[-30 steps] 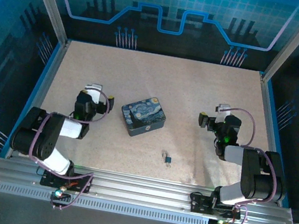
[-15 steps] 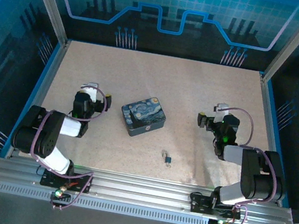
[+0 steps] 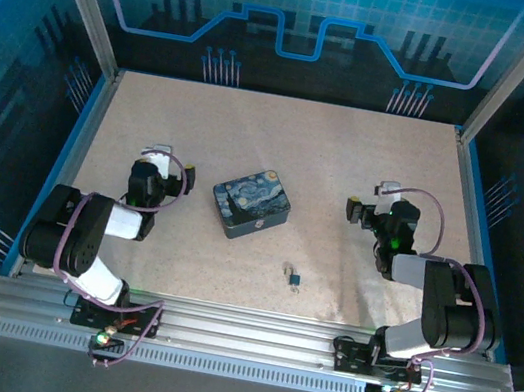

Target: Unlock a padlock with a key

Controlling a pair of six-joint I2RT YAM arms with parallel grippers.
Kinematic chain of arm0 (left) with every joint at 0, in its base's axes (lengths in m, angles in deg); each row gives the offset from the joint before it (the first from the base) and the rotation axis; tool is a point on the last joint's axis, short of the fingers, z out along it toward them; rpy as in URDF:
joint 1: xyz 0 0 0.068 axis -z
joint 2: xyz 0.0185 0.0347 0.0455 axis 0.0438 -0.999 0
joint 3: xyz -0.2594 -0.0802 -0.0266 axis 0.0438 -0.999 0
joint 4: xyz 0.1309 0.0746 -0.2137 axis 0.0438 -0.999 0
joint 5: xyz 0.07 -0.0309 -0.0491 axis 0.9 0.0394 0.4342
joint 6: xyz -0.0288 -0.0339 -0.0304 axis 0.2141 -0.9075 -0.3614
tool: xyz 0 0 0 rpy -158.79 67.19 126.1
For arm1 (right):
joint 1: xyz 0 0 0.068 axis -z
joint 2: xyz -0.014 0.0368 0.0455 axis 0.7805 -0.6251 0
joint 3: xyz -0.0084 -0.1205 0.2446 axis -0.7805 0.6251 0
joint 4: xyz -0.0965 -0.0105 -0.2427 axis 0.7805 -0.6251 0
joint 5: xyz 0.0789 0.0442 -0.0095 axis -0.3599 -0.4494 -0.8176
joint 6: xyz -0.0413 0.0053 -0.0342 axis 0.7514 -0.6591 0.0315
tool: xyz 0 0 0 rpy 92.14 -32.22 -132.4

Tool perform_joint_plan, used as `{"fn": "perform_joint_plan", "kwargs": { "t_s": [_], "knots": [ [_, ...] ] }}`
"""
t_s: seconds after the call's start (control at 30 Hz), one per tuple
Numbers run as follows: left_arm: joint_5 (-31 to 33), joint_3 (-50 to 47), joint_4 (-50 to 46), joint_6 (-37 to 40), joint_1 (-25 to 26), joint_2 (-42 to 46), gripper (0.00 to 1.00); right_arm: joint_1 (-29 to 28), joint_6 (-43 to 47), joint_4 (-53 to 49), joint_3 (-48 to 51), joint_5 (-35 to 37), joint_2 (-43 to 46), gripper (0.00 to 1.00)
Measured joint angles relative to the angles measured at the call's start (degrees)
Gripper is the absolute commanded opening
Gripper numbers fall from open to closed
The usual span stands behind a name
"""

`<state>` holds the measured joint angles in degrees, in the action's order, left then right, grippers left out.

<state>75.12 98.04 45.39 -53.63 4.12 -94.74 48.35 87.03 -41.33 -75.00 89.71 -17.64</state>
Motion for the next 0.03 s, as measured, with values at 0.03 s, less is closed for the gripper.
{"fn": "perform_joint_plan", "kwargs": {
  "t_s": [0.03],
  "knots": [
    [0.0, 0.0, 0.0, 0.0, 0.0, 0.0, 0.99, 0.0, 0.0, 0.0, 0.0, 0.0, 0.0, 1.00]
  ]
}}
